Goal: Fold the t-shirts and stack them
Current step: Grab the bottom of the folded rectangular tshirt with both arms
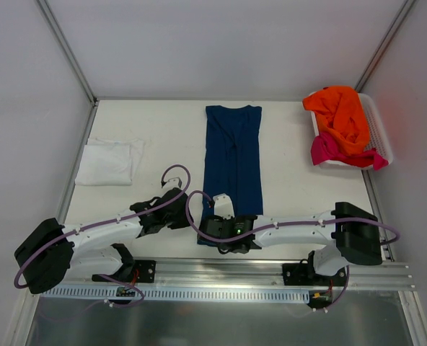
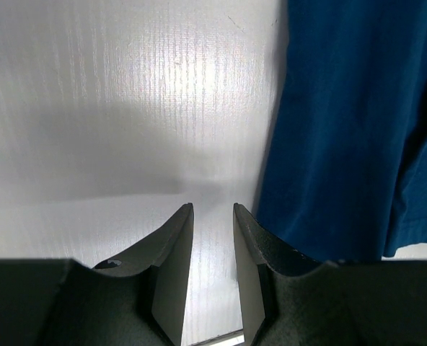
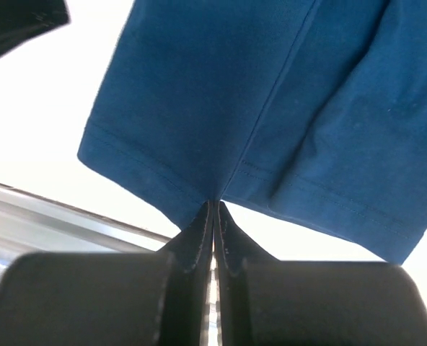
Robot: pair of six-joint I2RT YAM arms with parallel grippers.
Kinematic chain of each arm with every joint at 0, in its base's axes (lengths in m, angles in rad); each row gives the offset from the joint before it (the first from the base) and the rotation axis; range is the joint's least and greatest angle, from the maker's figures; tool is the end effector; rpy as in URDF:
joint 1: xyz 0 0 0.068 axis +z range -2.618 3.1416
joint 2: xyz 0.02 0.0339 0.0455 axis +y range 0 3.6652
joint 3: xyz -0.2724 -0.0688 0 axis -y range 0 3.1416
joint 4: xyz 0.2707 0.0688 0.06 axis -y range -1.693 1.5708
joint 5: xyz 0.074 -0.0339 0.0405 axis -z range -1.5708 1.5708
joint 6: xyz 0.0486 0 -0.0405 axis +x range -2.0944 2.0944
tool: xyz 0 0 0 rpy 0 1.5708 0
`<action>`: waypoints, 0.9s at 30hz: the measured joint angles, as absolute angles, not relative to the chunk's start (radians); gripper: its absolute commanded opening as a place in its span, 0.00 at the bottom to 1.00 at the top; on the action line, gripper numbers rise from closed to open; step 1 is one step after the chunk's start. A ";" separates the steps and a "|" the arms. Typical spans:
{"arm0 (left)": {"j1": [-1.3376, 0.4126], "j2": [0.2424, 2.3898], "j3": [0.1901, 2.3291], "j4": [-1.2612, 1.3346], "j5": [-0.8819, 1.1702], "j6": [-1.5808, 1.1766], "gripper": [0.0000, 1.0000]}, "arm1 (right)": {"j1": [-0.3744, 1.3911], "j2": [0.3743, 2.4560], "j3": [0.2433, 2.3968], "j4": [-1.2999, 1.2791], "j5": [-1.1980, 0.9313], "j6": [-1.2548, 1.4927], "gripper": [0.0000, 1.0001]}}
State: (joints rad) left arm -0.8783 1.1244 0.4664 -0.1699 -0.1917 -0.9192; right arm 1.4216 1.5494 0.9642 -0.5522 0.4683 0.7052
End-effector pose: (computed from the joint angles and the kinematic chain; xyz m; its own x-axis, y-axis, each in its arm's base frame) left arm 0.1575 -0.1754 0.1515 -0.8205 -0.2334 -0.5218 0.0344 0.8910 -0.4527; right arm 0.0696 0.3154 0.1798 -0.6564 -0.4759 -0.5853 -0.5631 0.8255 -0.0397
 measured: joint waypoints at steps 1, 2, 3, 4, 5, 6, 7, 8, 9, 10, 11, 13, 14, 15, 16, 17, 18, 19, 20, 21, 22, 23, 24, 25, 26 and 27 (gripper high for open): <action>-0.878 1.126 0.466 -0.170 -0.192 -0.920 0.29 | 1.425 1.546 0.971 -0.560 0.473 0.707 0.00; -0.878 1.128 0.466 -0.170 -0.192 -0.921 0.29 | 1.428 1.544 0.975 -0.564 0.477 0.707 0.01; -0.878 1.129 0.466 -0.170 -0.192 -0.921 0.29 | 1.430 1.543 0.979 -0.567 0.483 0.708 0.00; -0.878 1.131 0.466 -0.170 -0.192 -0.922 0.29 | 1.432 1.543 0.981 -0.568 0.485 0.709 0.01; -0.878 1.133 0.466 -0.170 -0.192 -0.923 0.29 | 1.433 1.543 0.982 -0.572 0.488 0.711 0.01; -0.878 1.134 0.466 -0.170 -0.192 -0.924 0.29 | 1.434 1.544 0.983 -0.579 0.491 0.715 0.00; -0.878 1.135 0.466 -0.170 -0.191 -0.924 0.29 | 1.434 1.546 0.985 -0.588 0.493 0.719 0.00; -0.878 1.136 0.466 -0.170 -0.191 -0.925 0.29 | 1.434 1.551 0.988 -0.597 0.494 0.722 0.00; -0.878 1.137 0.466 -0.170 -0.191 -0.925 0.29 | 1.434 1.559 0.992 -0.604 0.495 0.727 0.00; -0.878 1.137 0.466 -0.170 -0.191 -0.925 0.29 | 1.434 1.569 0.996 -0.609 0.495 0.731 0.01; -0.878 1.137 0.466 -0.170 -0.191 -0.925 0.28 | 1.434 1.579 0.999 -0.614 0.495 0.737 0.01; -0.878 1.135 0.466 -0.170 -0.191 -0.926 0.27 | 1.434 1.597 0.999 -0.625 0.495 0.750 0.01; -0.878 1.133 0.466 -0.170 -0.189 -0.926 0.27 | 1.434 1.603 1.000 -0.635 0.496 0.756 0.01; -0.878 1.127 0.466 -0.170 -0.186 -0.926 0.27 | 1.434 1.608 1.000 -0.643 0.498 0.761 0.01; -0.878 1.121 0.466 -0.170 -0.185 -0.926 0.26 | 1.434 1.611 1.000 -0.649 0.499 0.765 0.00; -0.878 1.113 0.466 -0.170 -0.183 -0.926 0.26 | 1.434 1.615 1.000 -0.655 0.501 0.771 0.01; -0.878 1.102 0.466 -0.170 -0.181 -0.926 0.25 | 1.434 1.617 1.000 -0.659 0.503 0.775 0.00; -0.878 1.092 0.467 -0.170 -0.176 -0.926 0.25 | 1.434 1.619 1.000 -0.662 0.505 0.780 0.00; -0.878 1.081 0.467 -0.170 -0.168 -0.926 0.25 | 1.434 1.621 1.000 -0.664 0.507 0.783 0.00; -0.878 1.070 0.467 -0.170 -0.163 -0.926 0.25 | 1.434 1.625 1.000 -0.666 0.509 0.786 0.01; -0.882 1.058 0.467 -0.170 -0.158 -0.925 0.25 | 1.434 1.629 1.000 -0.668 0.510 0.789 0.00; -0.885 1.047 0.467 -0.170 -0.152 -0.925 0.25 | 1.434 1.634 1.001 -0.669 0.511 0.793 0.00; -0.888 1.036 0.469 -0.171 -0.140 -0.926 0.25 | 1.434 1.638 1.001 -0.672 0.512 0.796 0.00; -0.892 1.024 0.470 -0.170 -0.135 -0.926 0.24 | 1.434 1.641 1.002 -0.676 0.513 0.799 0.00; -0.897 1.012 0.471 -0.170 -0.130 -0.926 0.24 | 1.434 1.644 1.005 -0.682 0.514 0.801 0.01; -0.898 1.001 0.472 -0.170 -0.126 -0.927 0.23 | 1.434 1.645 1.007 -0.686 0.517 0.802 0.01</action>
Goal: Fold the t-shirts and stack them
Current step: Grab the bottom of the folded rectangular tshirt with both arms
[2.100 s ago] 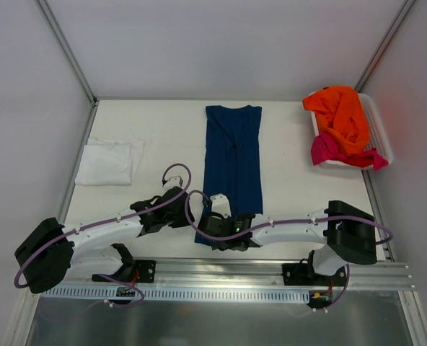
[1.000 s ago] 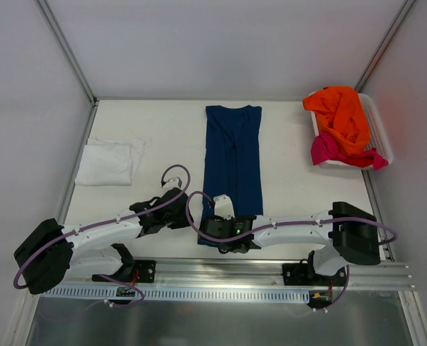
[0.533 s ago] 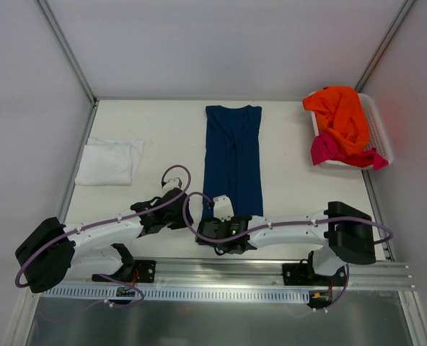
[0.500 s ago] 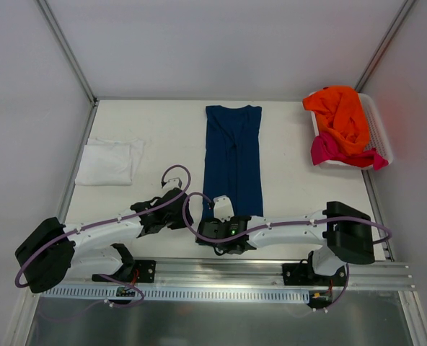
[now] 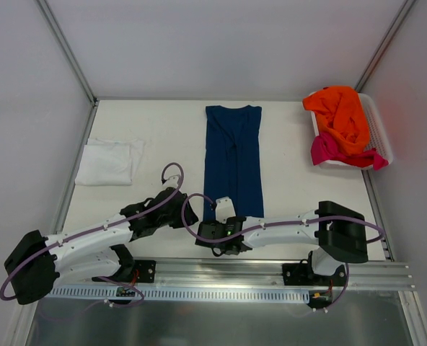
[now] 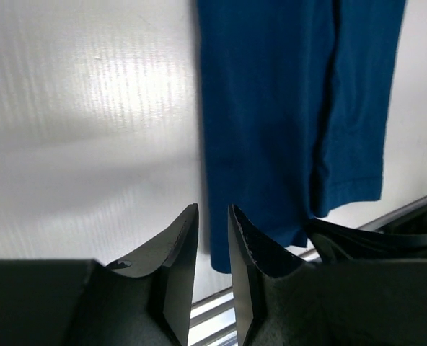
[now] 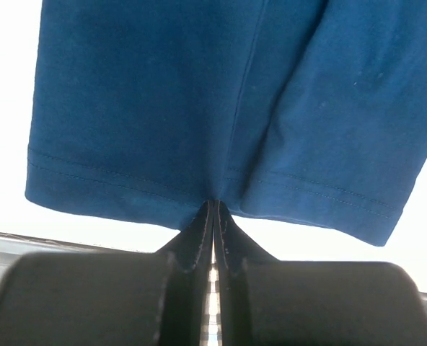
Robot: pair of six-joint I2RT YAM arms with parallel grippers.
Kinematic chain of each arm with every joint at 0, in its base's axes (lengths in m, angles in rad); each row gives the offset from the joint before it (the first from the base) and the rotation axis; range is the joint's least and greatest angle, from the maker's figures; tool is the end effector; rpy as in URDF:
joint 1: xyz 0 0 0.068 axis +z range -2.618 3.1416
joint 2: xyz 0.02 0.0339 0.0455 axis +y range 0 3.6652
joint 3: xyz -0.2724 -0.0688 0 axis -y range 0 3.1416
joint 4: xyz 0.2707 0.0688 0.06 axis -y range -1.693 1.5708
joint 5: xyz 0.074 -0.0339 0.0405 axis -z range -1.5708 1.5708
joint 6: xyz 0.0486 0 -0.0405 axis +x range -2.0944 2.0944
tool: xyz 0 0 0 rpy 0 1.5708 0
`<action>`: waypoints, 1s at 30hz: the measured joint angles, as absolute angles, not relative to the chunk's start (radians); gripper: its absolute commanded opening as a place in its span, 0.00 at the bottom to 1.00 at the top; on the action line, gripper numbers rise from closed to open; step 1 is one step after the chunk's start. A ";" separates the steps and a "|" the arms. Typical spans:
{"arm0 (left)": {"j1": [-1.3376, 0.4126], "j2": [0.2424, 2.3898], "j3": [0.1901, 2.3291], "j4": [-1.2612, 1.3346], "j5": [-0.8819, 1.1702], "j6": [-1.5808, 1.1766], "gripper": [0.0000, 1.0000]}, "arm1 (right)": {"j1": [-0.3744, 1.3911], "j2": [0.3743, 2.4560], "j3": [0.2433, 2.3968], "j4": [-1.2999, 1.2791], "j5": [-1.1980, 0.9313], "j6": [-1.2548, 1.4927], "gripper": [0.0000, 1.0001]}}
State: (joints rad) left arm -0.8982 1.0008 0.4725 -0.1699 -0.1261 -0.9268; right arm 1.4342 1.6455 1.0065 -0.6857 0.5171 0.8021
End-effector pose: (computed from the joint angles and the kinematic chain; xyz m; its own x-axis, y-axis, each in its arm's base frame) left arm 0.1485 -0.1766 0.1796 -0.8130 -0.2526 -0.5246 0.1096 0.8184 -0.5640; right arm 0.0676 0.3155 0.1591 -0.6990 -0.4971 -0.5140 -0.4923 0.8559 -0.1582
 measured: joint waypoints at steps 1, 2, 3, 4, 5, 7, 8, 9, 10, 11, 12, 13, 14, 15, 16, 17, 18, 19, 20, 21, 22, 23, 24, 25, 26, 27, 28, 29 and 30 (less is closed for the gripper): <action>-0.902 0.991 0.474 -0.170 -0.121 -0.929 0.22 | 1.434 1.646 1.008 -0.688 0.519 0.804 0.01; -0.905 0.984 0.476 -0.167 -0.118 -0.930 0.21 | 1.434 1.647 1.010 -0.690 0.520 0.805 0.01; -0.909 0.979 0.476 -0.158 -0.115 -0.932 0.21 | 1.434 1.649 1.011 -0.691 0.521 0.807 0.01; -0.912 0.979 0.476 -0.148 -0.112 -0.933 0.20 | 1.434 1.651 1.012 -0.691 0.521 0.809 0.01; -0.918 0.982 0.476 -0.133 -0.108 -0.934 0.20 | 1.434 1.655 1.013 -0.693 0.521 0.811 0.00; -0.931 1.007 0.475 -0.080 -0.092 -0.939 0.20 | 1.435 1.669 1.017 -0.693 0.521 0.817 0.02; -0.938 1.029 0.475 -0.045 -0.084 -0.941 0.20 | 1.435 1.674 1.018 -0.695 0.520 0.824 0.10; -0.946 1.058 0.475 -0.013 -0.079 -0.944 0.20 | 1.435 1.678 1.018 -0.699 0.519 0.833 0.25; -0.962 1.093 0.477 0.013 -0.080 -0.949 0.20 | 1.435 1.681 1.017 -0.705 0.519 0.841 0.55; -0.979 1.129 0.484 0.035 -0.080 -0.952 0.20 | 1.434 1.682 1.017 -0.715 0.517 0.852 0.67; -0.997 1.165 0.493 0.049 -0.080 -0.953 0.20 | 1.435 1.682 1.017 -0.725 0.523 0.854 0.76; -1.025 1.216 0.505 0.058 -0.084 -0.950 0.19 | 1.437 1.682 1.018 -0.723 0.532 0.858 0.89; -1.044 1.244 0.509 0.049 -0.092 -0.954 0.20 | 1.437 1.681 1.018 -0.742 0.541 0.857 0.92; -1.060 1.275 0.511 0.041 -0.097 -0.955 0.19 | 1.437 1.681 1.017 -0.773 0.554 0.865 0.94; -1.078 1.300 0.513 0.036 -0.105 -0.955 0.19 | 1.436 1.680 1.017 -0.786 0.563 0.863 0.95; -1.095 1.319 0.516 0.036 -0.109 -0.956 0.19 | 1.439 1.675 1.017 -0.797 0.575 0.865 0.96; -1.103 1.326 0.519 0.036 -0.110 -0.956 0.19 | 1.444 1.666 1.017 -0.807 0.586 0.865 0.96; -1.113 1.328 0.524 0.036 -0.113 -0.958 0.19 | 1.448 1.654 1.017 -0.822 0.598 0.865 0.95; -1.116 1.328 0.532 0.037 -0.114 -0.960 0.19 | 1.451 1.640 1.017 -0.835 0.610 0.865 0.95; -1.120 1.328 0.538 0.039 -0.117 -0.962 0.19 | 1.453 1.623 1.017 -0.847 0.623 0.866 0.95; -1.122 1.327 0.542 0.041 -0.117 -0.964 0.19 | 1.455 1.605 1.017 -0.854 0.633 0.868 0.95; -1.125 1.326 0.545 0.046 -0.119 -0.968 0.19 | 1.457 1.586 1.017 -0.858 0.645 0.870 0.95; -1.127 1.324 0.546 0.049 -0.118 -0.973 0.19 | 1.459 1.570 1.017 -0.860 0.653 0.873 0.95; -1.132 1.322 0.545 0.048 -0.121 -0.979 0.19 | 1.461 1.554 1.017 -0.862 0.660 0.876 0.95; -1.134 1.320 0.545 0.048 -0.121 -0.983 0.19 | 1.464 1.539 1.017 -0.862 0.667 0.879 0.95; -1.134 1.320 0.545 0.048 -0.122 -0.987 0.19 | 1.465 1.526 1.017 -0.862 0.672 0.883 0.95; -1.138 1.320 0.545 0.048 -0.125 -0.990 0.19 | 1.467 1.516 1.016 -0.862 0.676 0.886 0.95; -1.139 1.320 0.545 0.048 -0.127 -0.994 0.19 | 1.468 1.505 1.013 -0.861 0.680 0.889 0.95; -1.140 1.320 0.545 0.049 -0.130 -0.997 0.18 | 1.469 1.493 1.008 -0.861 0.685 0.892 0.94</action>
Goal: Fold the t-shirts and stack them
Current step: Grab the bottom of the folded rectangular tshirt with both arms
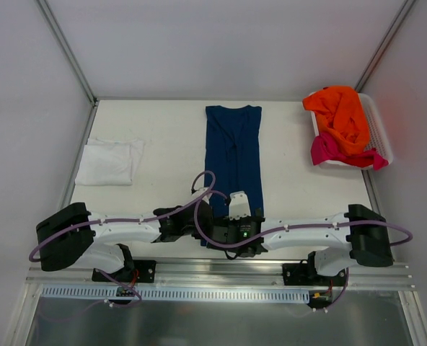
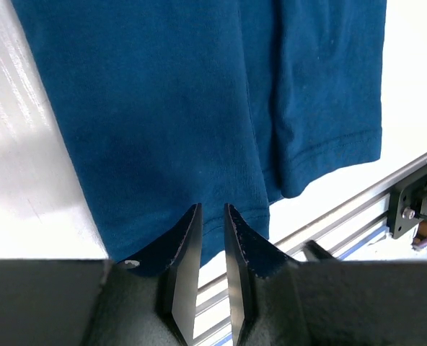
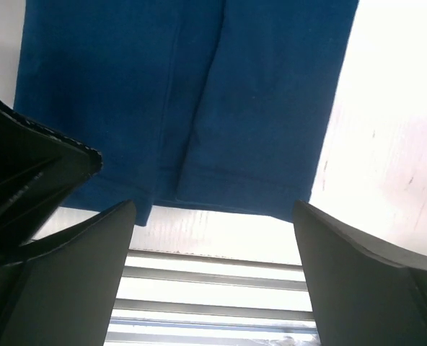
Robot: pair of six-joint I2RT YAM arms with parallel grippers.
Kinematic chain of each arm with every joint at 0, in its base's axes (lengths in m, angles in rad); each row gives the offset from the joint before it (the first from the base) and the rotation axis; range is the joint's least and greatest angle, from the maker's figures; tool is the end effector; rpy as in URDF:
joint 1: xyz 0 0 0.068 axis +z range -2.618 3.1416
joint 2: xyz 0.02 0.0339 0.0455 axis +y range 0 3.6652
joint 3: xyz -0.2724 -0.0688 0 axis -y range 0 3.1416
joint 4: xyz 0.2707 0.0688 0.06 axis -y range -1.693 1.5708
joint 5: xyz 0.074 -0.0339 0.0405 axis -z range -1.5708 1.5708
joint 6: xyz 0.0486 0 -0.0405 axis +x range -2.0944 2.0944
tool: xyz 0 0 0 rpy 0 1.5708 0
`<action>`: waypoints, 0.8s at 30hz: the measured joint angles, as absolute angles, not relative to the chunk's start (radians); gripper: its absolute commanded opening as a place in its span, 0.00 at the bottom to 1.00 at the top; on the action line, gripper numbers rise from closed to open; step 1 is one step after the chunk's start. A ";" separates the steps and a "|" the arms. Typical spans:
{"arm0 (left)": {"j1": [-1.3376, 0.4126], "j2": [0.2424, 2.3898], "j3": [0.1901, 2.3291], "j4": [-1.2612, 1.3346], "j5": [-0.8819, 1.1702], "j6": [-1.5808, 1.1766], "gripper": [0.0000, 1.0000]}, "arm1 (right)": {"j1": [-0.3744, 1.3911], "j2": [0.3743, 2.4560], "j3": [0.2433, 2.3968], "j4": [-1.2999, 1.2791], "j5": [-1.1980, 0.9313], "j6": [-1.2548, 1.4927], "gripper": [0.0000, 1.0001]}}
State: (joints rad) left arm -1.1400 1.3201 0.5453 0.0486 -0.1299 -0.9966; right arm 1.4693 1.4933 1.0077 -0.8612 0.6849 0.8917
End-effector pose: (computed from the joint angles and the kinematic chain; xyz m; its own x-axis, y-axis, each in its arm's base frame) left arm 0.1223 -0.2511 0.1497 -0.8731 -0.0938 -0.4783 0.2346 0.7793 -0.5811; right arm 0.0601 0.2865 0.2029 -0.6505 -0.4394 -0.6195 -0.3981 0.8919 -0.2146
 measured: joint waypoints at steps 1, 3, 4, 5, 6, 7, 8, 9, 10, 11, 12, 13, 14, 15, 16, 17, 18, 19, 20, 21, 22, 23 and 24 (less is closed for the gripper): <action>-1.140 1.320 0.545 0.048 -0.132 -1.000 0.18 | 1.471 1.481 1.000 -0.862 0.690 0.897 0.94; -1.140 1.323 0.545 0.048 -0.137 -1.003 0.18 | 1.471 1.456 0.983 -0.867 0.701 0.908 0.94; -1.142 1.324 0.545 0.047 -0.140 -1.003 0.18 | 1.472 1.444 0.975 -0.873 0.709 0.919 0.95; -1.145 1.324 0.545 0.046 -0.144 -1.002 0.20 | 1.473 1.431 0.966 -0.876 0.716 0.931 0.96; -1.148 1.324 0.546 0.043 -0.146 -0.995 0.22 | 1.473 1.419 0.956 -0.879 0.723 0.941 0.98; -1.153 1.323 0.548 0.035 -0.157 -0.988 0.27 | 1.473 1.401 0.940 -0.879 0.728 0.957 0.99; -1.155 1.320 0.552 0.022 -0.169 -0.982 0.30 | 1.473 1.382 0.922 -0.879 0.731 0.970 0.99; -1.159 1.311 0.556 -0.001 -0.187 -0.977 0.34 | 1.472 1.359 0.900 -0.881 0.736 0.983 0.99; -1.159 1.294 0.559 -0.025 -0.208 -0.975 0.46 | 1.472 1.328 0.872 -0.876 0.742 0.998 0.99; -1.159 1.269 0.559 -0.050 -0.237 -0.974 0.51 | 1.472 1.292 0.842 -0.881 0.747 1.012 1.00; -1.159 1.230 0.558 -0.088 -0.269 -0.975 0.53 | 1.472 1.252 0.809 -0.879 0.752 1.024 1.00; -1.159 1.193 0.558 -0.116 -0.300 -0.980 0.59 | 1.469 1.206 0.773 -0.871 0.756 1.034 1.00; -1.159 1.162 0.557 -0.135 -0.325 -0.983 0.60 | 1.467 1.166 0.741 -0.864 0.756 1.040 0.99; -1.159 1.121 0.553 -0.155 -0.354 -0.984 0.61 | 1.460 1.111 0.699 -0.852 0.756 1.044 0.99; -1.159 1.076 0.542 -0.168 -0.384 -0.984 0.63 | 1.447 1.052 0.654 -0.835 0.756 1.047 1.00; -1.159 1.046 0.534 -0.180 -0.402 -0.984 0.66 | 1.439 1.015 0.622 -0.823 0.754 1.048 0.99; -1.159 1.016 0.521 -0.186 -0.425 -0.984 0.68 | 1.427 0.970 0.586 -0.809 0.752 1.048 0.99; -1.159 0.991 0.503 -0.195 -0.445 -0.985 0.69 | 1.411 0.926 0.547 -0.791 0.747 1.048 0.99; -1.160 0.983 0.491 -0.201 -0.456 -0.987 0.69 | 1.403 0.903 0.524 -0.782 0.744 1.048 0.99; -1.159 0.981 0.477 -0.207 -0.463 -0.994 0.69 | 1.396 0.882 0.502 -0.772 0.740 1.048 0.99; -1.159 0.987 0.461 -0.210 -0.464 -1.003 0.68 | 1.391 0.870 0.486 -0.762 0.735 1.048 0.99; -1.160 0.995 0.445 -0.208 -0.463 -1.008 0.68 | 1.388 0.865 0.475 -0.750 0.728 1.052 1.00; -1.159 1.002 0.418 -0.195 -0.453 -1.011 0.68 | 1.388 0.865 0.467 -0.737 0.721 1.055 0.99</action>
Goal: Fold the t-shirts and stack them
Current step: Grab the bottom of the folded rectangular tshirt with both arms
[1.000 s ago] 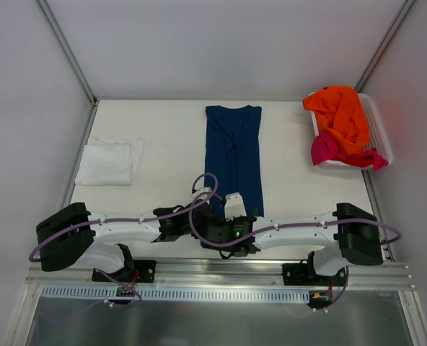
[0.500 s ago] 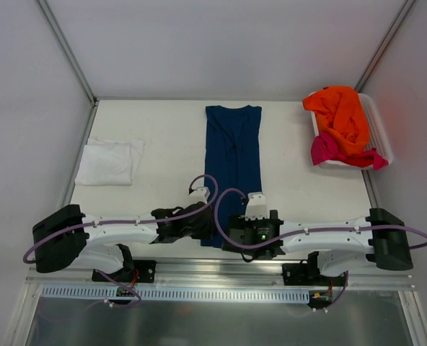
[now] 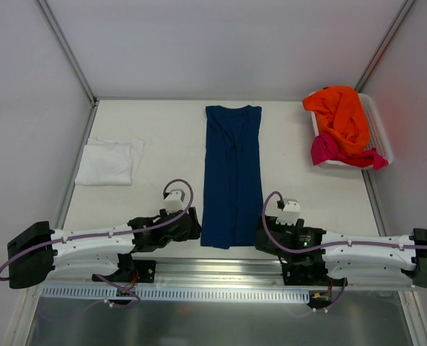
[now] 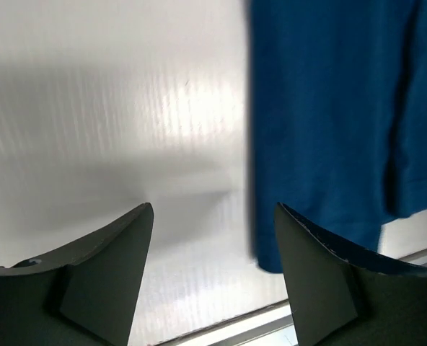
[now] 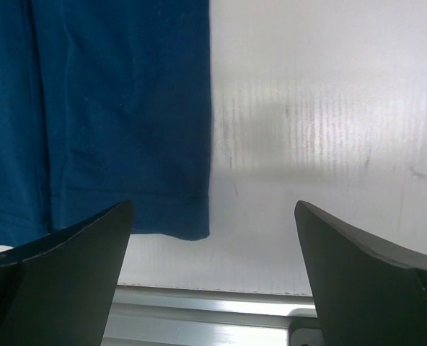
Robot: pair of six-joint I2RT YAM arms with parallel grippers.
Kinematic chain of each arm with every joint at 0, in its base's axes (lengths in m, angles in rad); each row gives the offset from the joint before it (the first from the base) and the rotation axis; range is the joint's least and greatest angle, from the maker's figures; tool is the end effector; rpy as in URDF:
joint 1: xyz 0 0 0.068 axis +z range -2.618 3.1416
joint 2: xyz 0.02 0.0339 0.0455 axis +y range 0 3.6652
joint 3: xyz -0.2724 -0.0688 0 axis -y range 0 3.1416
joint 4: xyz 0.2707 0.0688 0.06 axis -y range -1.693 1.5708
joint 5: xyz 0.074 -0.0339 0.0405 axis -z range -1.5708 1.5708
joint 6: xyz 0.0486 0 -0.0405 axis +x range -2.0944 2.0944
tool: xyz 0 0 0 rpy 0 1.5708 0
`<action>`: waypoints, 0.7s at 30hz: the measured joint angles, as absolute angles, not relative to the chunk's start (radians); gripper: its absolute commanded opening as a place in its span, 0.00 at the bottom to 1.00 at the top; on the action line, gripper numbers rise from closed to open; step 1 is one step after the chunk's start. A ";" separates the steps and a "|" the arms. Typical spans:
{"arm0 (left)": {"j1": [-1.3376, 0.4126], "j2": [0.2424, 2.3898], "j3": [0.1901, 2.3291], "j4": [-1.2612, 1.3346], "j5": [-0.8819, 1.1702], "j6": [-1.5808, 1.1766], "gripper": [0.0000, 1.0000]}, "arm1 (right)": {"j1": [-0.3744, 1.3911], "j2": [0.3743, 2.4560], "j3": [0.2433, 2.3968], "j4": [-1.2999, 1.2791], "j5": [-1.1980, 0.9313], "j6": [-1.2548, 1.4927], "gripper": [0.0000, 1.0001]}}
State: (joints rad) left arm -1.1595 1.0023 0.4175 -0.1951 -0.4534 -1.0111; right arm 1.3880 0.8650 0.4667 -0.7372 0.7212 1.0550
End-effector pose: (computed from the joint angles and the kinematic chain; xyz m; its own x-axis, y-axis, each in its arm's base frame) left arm 0.1058 -0.1893 0.1609 -0.7420 -0.2042 -0.6385 0.1331 0.8886 -0.4390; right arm 0.0611 0.1541 0.1709 -0.6797 -0.0829 -0.7288 -0.1959 0.9780 0.0715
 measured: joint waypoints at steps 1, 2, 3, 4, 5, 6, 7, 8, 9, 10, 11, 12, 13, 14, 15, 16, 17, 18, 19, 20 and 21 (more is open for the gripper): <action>-1.160 1.002 0.391 -0.171 -0.445 -1.013 0.68 | 1.388 0.866 0.460 -0.722 0.715 1.058 0.99; -1.160 0.996 0.348 -0.131 -0.426 -1.014 0.68 | 1.388 0.867 0.452 -0.703 0.707 1.061 0.99; -1.160 0.976 0.296 -0.064 -0.427 -1.013 0.68 | 1.388 0.867 0.445 -0.685 0.700 1.063 1.00; -1.162 0.939 0.257 0.007 -0.409 -1.018 0.68 | 1.388 0.867 0.434 -0.664 0.691 1.066 0.99; -1.163 0.902 0.219 0.059 -0.398 -1.024 0.68 | 1.388 0.867 0.421 -0.638 0.683 1.068 0.99; -1.164 0.862 0.178 0.106 -0.385 -1.033 0.68 | 1.388 0.865 0.403 -0.606 0.675 1.071 1.00; -1.165 0.831 0.150 0.133 -0.374 -1.037 0.68 | 1.388 0.862 0.384 -0.579 0.665 1.074 1.00; -1.164 0.778 0.117 0.159 -0.363 -1.042 0.69 | 1.388 0.857 0.364 -0.556 0.659 1.078 1.00; -1.164 0.739 0.091 0.171 -0.353 -1.044 0.68 | 1.388 0.852 0.349 -0.543 0.664 1.079 0.99; -1.164 0.709 0.077 0.176 -0.344 -1.047 0.69 | 1.388 0.845 0.345 -0.534 0.665 1.081 1.00; -1.166 0.675 0.064 0.178 -0.333 -1.049 0.69 | 1.386 0.838 0.343 -0.519 0.662 1.086 0.99; -1.166 0.646 0.056 0.180 -0.320 -1.053 0.69 | 1.385 0.834 0.339 -0.505 0.661 1.090 0.99; -1.166 0.621 0.052 0.182 -0.313 -1.057 0.69 | 1.385 0.832 0.335 -0.494 0.662 1.093 1.00; -1.166 0.599 0.051 0.183 -0.305 -1.063 0.69 | 1.385 0.830 0.332 -0.483 0.662 1.095 1.00; -1.165 0.583 0.051 0.190 -0.296 -1.068 0.69 | 1.385 0.828 0.329 -0.470 0.662 1.098 0.99; -1.166 0.578 0.051 0.200 -0.290 -1.074 0.69 | 1.385 0.828 0.324 -0.455 0.664 1.101 0.99; -1.166 0.580 0.051 0.215 -0.277 -1.086 0.69 | 1.385 0.828 0.319 -0.437 0.667 1.105 0.98; -1.165 0.586 0.051 0.225 -0.266 -1.091 0.69 | 1.385 0.828 0.316 -0.429 0.668 1.108 0.98; -1.166 0.601 0.051 0.246 -0.256 -1.097 0.69 | 1.385 0.829 0.314 -0.419 0.669 1.109 0.97; -1.166 0.623 0.051 0.268 -0.242 -1.104 0.68 | 1.385 0.829 0.313 -0.412 0.669 1.111 0.97; -1.166 0.650 0.051 0.289 -0.233 -1.111 0.68 | 1.385 0.833 0.313 -0.406 0.668 1.114 0.96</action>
